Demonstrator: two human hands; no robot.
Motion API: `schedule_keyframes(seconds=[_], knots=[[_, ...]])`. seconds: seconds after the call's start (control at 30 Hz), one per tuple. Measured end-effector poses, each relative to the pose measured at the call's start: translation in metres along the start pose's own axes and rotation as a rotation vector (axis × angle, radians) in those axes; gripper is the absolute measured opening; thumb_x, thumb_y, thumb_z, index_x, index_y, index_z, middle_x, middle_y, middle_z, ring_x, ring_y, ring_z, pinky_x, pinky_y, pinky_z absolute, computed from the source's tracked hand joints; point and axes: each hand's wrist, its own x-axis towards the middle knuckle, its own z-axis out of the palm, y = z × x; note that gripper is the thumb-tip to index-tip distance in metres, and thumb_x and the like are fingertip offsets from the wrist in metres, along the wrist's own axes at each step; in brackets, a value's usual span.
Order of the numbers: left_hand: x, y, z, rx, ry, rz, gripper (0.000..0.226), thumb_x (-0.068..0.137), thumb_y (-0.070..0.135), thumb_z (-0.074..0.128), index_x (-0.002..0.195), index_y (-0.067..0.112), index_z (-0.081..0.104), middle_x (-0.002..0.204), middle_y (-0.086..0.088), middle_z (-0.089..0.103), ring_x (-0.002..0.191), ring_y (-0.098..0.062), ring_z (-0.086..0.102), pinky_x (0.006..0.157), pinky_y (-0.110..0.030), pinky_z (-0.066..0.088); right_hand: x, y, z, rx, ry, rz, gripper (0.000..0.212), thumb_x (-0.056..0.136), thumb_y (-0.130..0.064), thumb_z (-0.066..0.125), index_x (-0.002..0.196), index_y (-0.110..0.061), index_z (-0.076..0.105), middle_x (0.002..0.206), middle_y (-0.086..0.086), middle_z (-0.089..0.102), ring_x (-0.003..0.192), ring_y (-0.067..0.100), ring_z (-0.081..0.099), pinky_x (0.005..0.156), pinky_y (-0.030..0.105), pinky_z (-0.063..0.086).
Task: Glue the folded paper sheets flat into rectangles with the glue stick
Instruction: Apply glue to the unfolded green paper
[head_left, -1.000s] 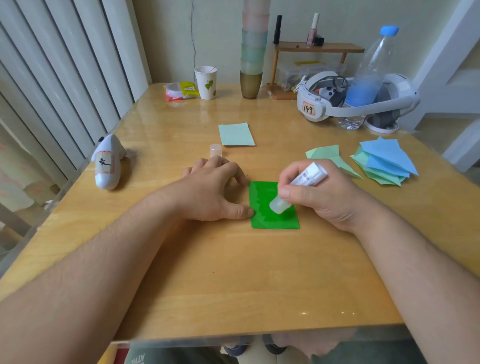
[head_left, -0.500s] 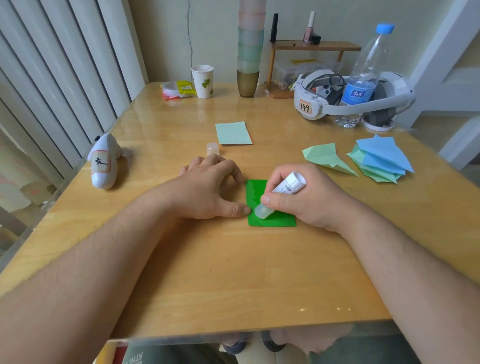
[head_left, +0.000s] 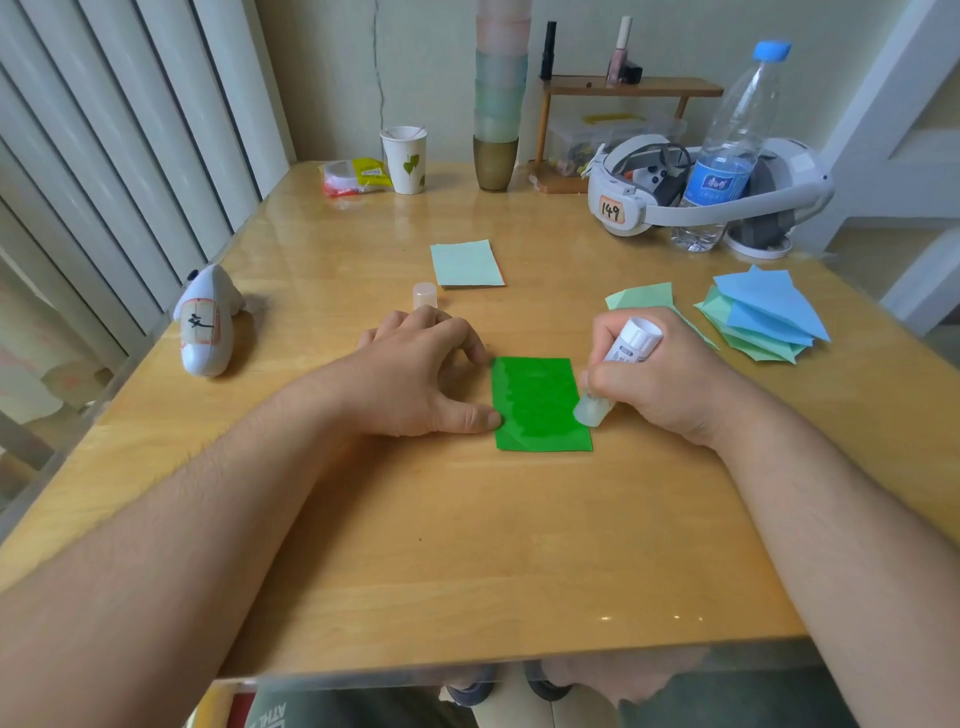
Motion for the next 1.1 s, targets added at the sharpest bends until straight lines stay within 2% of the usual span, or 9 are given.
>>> schedule_keyframes(seconds=[0.13,0.3,0.37,0.43,0.5,0.7,0.83,1.1], knots=[[0.001,-0.001,0.0,0.013,-0.001,0.003,0.053,0.069,0.075,0.073,0.109,0.053,0.046,0.126,0.015,0.04,0.117,-0.015,0.033,0.108,-0.041,0.03,0.001,-0.002,0.001,0.13,0.089,-0.057,0.025,0.07,-0.014,0.07,0.062,-0.005,0.048,0.062,0.009,0.042,0.062,0.019,0.038,0.053,0.026,0.031],[0.001,-0.001,0.001,0.007,-0.029,-0.013,0.067,0.053,0.09,0.055,0.109,0.055,0.046,0.125,0.018,0.038,0.117,-0.013,0.032,0.106,-0.038,0.028,-0.001,-0.002,0.012,0.089,-0.037,-0.067,0.021,0.075,-0.024,0.076,0.07,-0.009,0.061,0.066,0.008,0.054,0.062,0.013,0.046,0.057,0.026,0.036],[0.002,-0.002,0.002,0.003,-0.024,-0.01,0.056,0.064,0.083,0.061,0.11,0.053,0.047,0.125,0.019,0.039,0.118,-0.013,0.031,0.105,-0.038,0.026,-0.001,-0.003,0.019,0.046,-0.078,-0.069,0.021,0.075,-0.028,0.078,0.072,-0.013,0.064,0.066,0.004,0.054,0.062,0.011,0.046,0.057,0.027,0.036],[0.003,-0.003,0.002,-0.022,0.002,-0.007,0.036,0.083,0.065,0.066,0.112,0.051,0.05,0.125,0.018,0.041,0.12,-0.015,0.032,0.107,-0.038,0.025,-0.001,-0.006,0.025,0.027,-0.094,-0.078,0.022,0.074,-0.032,0.078,0.072,-0.015,0.064,0.064,0.0,0.053,0.061,0.012,0.044,0.058,0.03,0.036],[0.005,-0.003,0.002,-0.041,0.02,-0.02,0.029,0.089,0.059,0.065,0.113,0.049,0.052,0.125,0.017,0.043,0.12,-0.017,0.033,0.108,-0.039,0.025,-0.002,-0.009,0.029,0.021,-0.103,-0.085,0.023,0.075,-0.034,0.079,0.073,-0.017,0.064,0.063,-0.004,0.052,0.061,0.013,0.044,0.058,0.032,0.035],[0.004,-0.001,0.004,0.01,0.02,-0.027,0.047,0.077,0.073,0.072,0.112,0.05,0.05,0.123,0.018,0.042,0.118,-0.015,0.033,0.107,-0.039,0.028,-0.003,-0.016,0.034,-0.012,-0.145,-0.075,0.022,0.076,-0.034,0.08,0.073,-0.018,0.065,0.063,-0.011,0.054,0.062,0.007,0.046,0.057,0.03,0.036],[0.003,0.001,0.003,0.004,0.035,-0.015,0.049,0.074,0.073,0.072,0.111,0.05,0.049,0.121,0.017,0.042,0.118,-0.015,0.033,0.102,-0.036,0.026,-0.005,-0.014,0.024,-0.053,-0.132,-0.027,0.019,0.072,-0.028,0.075,0.07,-0.015,0.061,0.06,-0.008,0.052,0.059,0.01,0.044,0.054,0.027,0.035],[0.001,0.001,0.003,0.006,0.03,-0.006,0.05,0.074,0.073,0.071,0.113,0.049,0.05,0.122,0.017,0.04,0.118,-0.015,0.033,0.105,-0.038,0.027,-0.004,-0.006,0.0,-0.107,-0.131,0.027,0.02,0.069,-0.025,0.072,0.067,-0.012,0.057,0.067,0.006,0.05,0.062,0.012,0.042,0.06,0.031,0.033]])
